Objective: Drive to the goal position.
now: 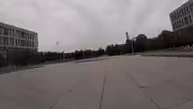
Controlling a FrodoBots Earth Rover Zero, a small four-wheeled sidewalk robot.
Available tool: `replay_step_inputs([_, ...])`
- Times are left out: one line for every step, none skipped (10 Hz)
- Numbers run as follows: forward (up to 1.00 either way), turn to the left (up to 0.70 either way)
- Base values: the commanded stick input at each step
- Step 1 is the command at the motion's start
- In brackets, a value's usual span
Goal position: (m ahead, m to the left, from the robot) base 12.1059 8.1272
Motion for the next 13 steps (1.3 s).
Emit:
replay_step_inputs([1.00,0.00])
replay_step_inputs([1.00,0.00])
replay_step_inputs([1.00,-0.01])
replay_step_inputs([1.00,-0.09])
replay_step_inputs([1.00,-0.38])
replay_step_inputs([1.00,-0.37])
replay_step_inputs([1.00,-0.01])
replay_step_inputs([1.00,0.00])
replay_step_inputs([1.00,0.00])
replay_step_inputs([1.00,0.00])
replay_step_inputs([1.00,0.00])
replay_step_inputs([0.46,0.00])
replay_step_inputs([0.00,0.00])
